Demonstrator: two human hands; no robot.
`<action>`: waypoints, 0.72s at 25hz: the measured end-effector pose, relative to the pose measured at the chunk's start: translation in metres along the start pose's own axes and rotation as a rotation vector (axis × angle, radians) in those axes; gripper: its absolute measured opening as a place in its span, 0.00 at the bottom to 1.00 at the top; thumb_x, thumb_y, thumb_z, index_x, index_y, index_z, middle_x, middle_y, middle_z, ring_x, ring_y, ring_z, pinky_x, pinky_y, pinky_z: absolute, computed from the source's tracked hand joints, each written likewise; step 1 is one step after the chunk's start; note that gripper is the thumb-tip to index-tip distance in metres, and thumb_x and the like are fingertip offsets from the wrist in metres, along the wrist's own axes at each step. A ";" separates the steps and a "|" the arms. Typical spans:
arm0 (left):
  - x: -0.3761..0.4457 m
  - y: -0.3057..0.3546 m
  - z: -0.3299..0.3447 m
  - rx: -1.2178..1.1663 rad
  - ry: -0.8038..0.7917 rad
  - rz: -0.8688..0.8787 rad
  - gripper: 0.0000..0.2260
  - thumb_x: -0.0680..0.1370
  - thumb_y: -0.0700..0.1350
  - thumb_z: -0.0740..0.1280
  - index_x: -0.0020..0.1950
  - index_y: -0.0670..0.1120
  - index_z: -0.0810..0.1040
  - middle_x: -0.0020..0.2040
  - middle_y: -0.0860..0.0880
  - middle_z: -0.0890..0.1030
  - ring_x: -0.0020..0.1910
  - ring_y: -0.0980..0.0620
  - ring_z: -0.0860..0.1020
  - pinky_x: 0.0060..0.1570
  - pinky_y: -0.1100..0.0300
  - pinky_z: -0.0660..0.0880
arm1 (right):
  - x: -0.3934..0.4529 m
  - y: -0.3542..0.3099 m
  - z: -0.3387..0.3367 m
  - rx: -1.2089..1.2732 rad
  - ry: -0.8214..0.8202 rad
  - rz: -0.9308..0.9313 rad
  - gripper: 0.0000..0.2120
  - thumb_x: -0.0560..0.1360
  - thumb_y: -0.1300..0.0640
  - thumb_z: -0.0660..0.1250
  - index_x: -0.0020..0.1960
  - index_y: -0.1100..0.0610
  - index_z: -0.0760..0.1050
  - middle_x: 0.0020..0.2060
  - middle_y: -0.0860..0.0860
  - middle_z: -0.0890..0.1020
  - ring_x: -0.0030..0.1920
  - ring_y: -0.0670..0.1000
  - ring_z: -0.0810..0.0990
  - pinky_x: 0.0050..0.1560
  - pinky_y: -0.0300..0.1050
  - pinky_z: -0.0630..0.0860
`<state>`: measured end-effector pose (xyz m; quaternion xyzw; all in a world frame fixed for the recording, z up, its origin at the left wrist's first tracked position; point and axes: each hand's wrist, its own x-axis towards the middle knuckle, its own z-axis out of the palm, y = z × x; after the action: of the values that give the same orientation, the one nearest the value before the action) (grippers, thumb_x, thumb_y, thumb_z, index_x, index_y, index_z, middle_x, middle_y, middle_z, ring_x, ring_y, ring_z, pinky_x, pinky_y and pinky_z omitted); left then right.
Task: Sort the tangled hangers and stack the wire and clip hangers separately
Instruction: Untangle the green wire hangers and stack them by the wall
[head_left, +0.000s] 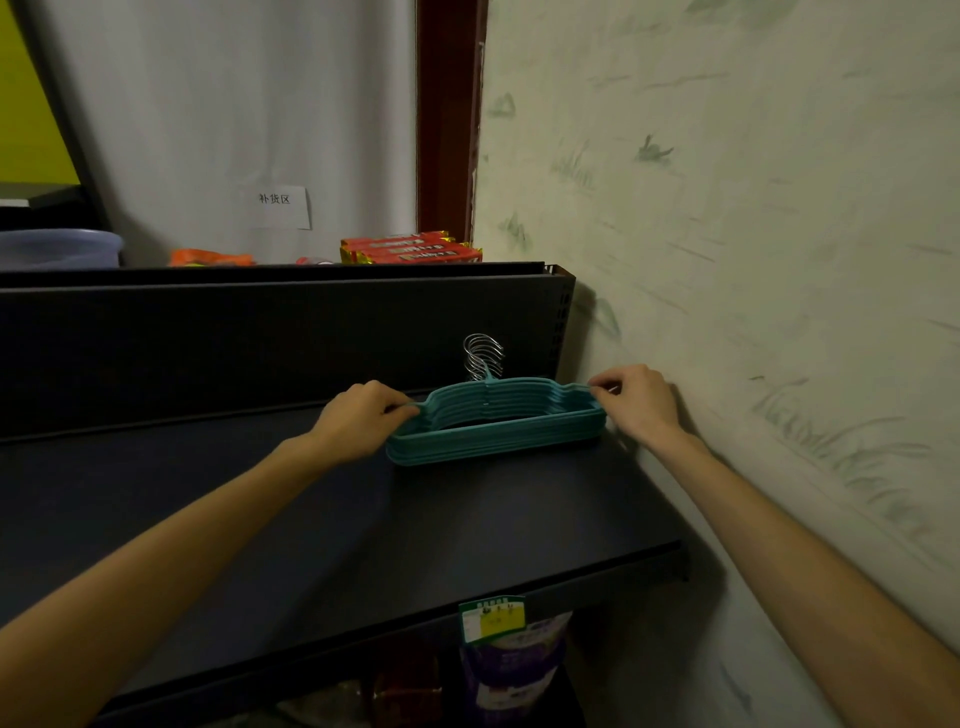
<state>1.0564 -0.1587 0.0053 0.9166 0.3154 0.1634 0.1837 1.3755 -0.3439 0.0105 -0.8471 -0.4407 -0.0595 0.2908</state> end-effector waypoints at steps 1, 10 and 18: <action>0.001 0.000 0.000 0.004 -0.012 -0.006 0.11 0.83 0.50 0.63 0.60 0.51 0.83 0.36 0.49 0.82 0.27 0.56 0.72 0.28 0.61 0.65 | 0.001 0.000 -0.002 -0.033 -0.021 -0.015 0.08 0.77 0.52 0.70 0.53 0.50 0.86 0.47 0.49 0.87 0.47 0.51 0.84 0.49 0.48 0.81; 0.034 0.010 -0.014 0.074 -0.299 -0.122 0.04 0.79 0.43 0.70 0.49 0.44 0.84 0.37 0.47 0.83 0.31 0.54 0.82 0.31 0.64 0.78 | 0.052 -0.014 0.004 -0.243 -0.460 -0.154 0.11 0.73 0.52 0.76 0.53 0.56 0.86 0.41 0.50 0.84 0.42 0.50 0.81 0.45 0.44 0.76; 0.041 0.019 -0.014 0.130 -0.330 -0.216 0.04 0.78 0.41 0.70 0.44 0.45 0.82 0.34 0.47 0.81 0.29 0.54 0.82 0.28 0.65 0.75 | 0.074 -0.013 0.000 -0.288 -0.591 -0.263 0.11 0.74 0.55 0.76 0.55 0.57 0.86 0.37 0.50 0.83 0.38 0.48 0.82 0.44 0.47 0.83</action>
<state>1.0914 -0.1431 0.0341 0.9018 0.3871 -0.0305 0.1896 1.4101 -0.2857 0.0419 -0.7962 -0.5981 0.0898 0.0181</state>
